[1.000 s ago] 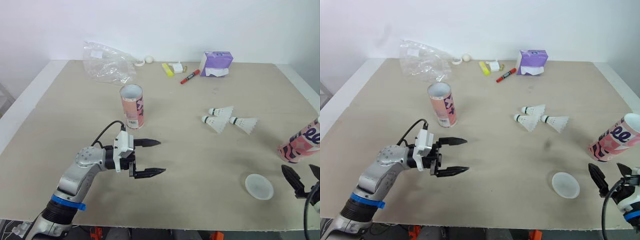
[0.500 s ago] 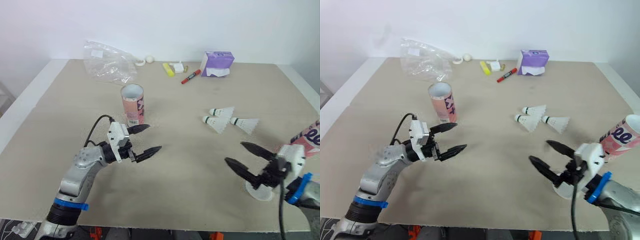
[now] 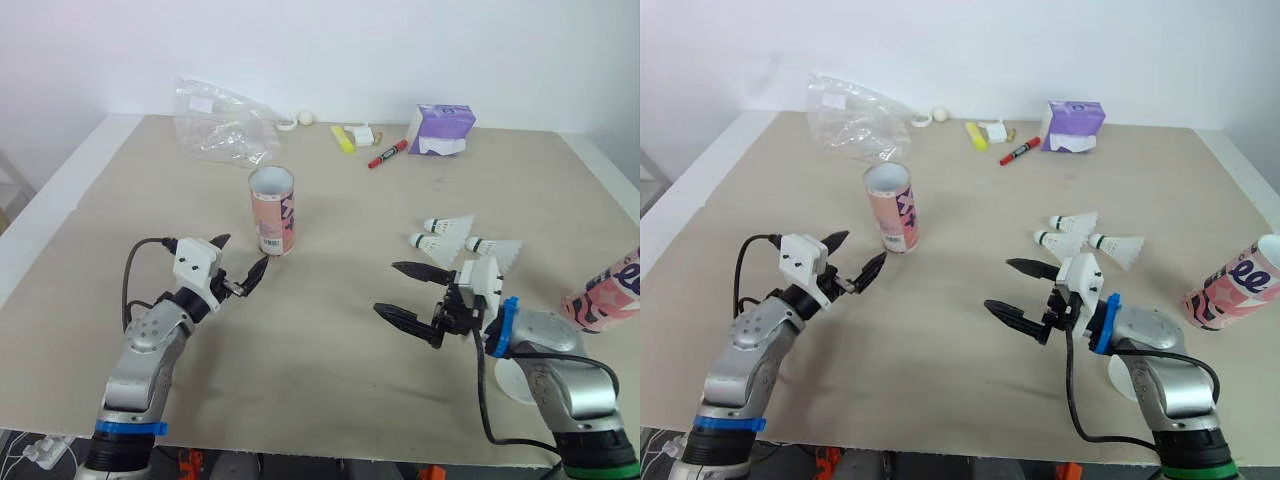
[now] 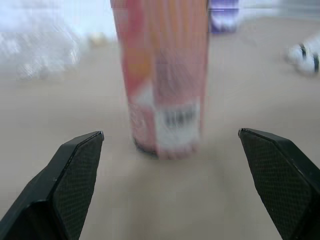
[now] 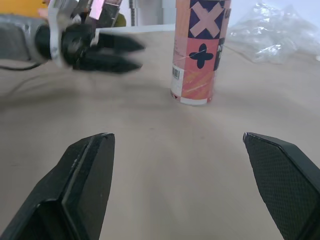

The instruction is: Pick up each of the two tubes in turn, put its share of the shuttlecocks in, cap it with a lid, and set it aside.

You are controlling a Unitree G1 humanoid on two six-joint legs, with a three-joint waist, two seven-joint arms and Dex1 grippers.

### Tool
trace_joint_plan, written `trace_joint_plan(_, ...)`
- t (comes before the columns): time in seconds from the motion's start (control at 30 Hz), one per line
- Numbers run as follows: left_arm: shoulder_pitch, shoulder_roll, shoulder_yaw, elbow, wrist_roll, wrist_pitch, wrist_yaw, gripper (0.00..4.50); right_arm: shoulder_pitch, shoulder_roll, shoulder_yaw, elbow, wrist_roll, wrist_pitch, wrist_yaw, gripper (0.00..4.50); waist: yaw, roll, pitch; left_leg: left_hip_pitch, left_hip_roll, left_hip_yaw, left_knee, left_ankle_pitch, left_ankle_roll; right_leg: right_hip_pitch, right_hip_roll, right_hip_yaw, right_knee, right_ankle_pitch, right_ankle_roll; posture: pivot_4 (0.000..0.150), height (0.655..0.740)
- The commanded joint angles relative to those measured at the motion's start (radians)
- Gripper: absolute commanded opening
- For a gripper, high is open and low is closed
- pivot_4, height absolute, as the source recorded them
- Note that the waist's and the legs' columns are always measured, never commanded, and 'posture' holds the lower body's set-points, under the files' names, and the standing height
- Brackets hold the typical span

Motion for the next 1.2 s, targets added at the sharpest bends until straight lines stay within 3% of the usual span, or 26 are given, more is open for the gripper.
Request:
trace_joint_plan(0.03,-0.046,0.015,-0.01,0.07,-0.011,-0.008,-0.054,4.5,-0.054,0.021,0.012,0.027,0.004,-0.025,0.025,4.43,0.0,0.0,0.0,0.0,0.0,0.0,0.0,0.0,0.0,0.0,0.0,0.0,0.0,0.001,0.001,0.15,0.74)
trace_joint_plan(0.5,-0.239,0.04,-0.029,0.343,0.001,-0.025,-0.169,4.5,-0.056,0.031,0.022,0.034,-0.024,-0.026,0.019,4.43,-0.002,0.0,0.0,-0.001,0.0,-0.001,-0.001,0.0,0.0,-0.001,0.001,0.0,0.0,0.001,0.001,0.15,0.74)
trace_joint_plan(1.2,-0.533,0.002,-0.067,0.824,0.1,-0.225,-0.266,4.5,-0.059,0.026,0.019,0.006,-0.032,-0.006,-0.026,4.43,-0.002,0.0,0.0,-0.001,0.0,-0.002,-0.001,0.0,0.0,-0.001,0.002,0.0,0.0,0.001,0.002,0.15,0.74)
